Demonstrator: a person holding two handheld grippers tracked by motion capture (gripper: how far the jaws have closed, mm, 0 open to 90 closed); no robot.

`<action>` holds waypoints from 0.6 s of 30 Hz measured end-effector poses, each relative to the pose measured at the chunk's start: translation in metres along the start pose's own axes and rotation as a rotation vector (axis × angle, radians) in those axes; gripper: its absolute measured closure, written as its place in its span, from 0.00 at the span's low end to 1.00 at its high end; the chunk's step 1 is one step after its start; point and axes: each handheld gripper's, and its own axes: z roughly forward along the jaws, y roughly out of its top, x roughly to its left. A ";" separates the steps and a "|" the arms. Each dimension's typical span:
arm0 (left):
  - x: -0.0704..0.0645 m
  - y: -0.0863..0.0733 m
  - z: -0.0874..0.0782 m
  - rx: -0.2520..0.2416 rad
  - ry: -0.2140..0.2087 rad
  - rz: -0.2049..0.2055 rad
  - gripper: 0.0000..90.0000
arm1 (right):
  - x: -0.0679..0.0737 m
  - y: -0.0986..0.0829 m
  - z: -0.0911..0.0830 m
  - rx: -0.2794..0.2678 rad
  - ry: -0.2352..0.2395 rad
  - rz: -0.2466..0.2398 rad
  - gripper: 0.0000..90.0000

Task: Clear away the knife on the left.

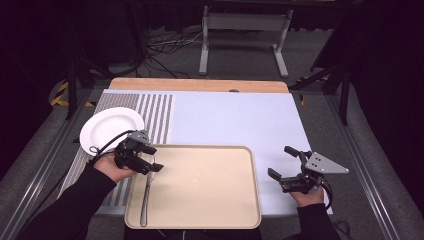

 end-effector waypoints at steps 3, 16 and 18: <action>-0.001 -0.002 -0.007 -0.043 -0.004 -0.004 0.26 | 0.000 0.000 0.000 0.000 0.001 0.001 0.02; 0.003 -0.039 -0.034 -0.278 0.006 -0.050 0.17 | 0.000 0.000 -0.001 -0.005 -0.001 0.003 0.02; 0.003 -0.046 -0.038 -0.321 0.017 -0.062 0.16 | 0.000 -0.001 -0.002 -0.004 -0.001 0.003 0.02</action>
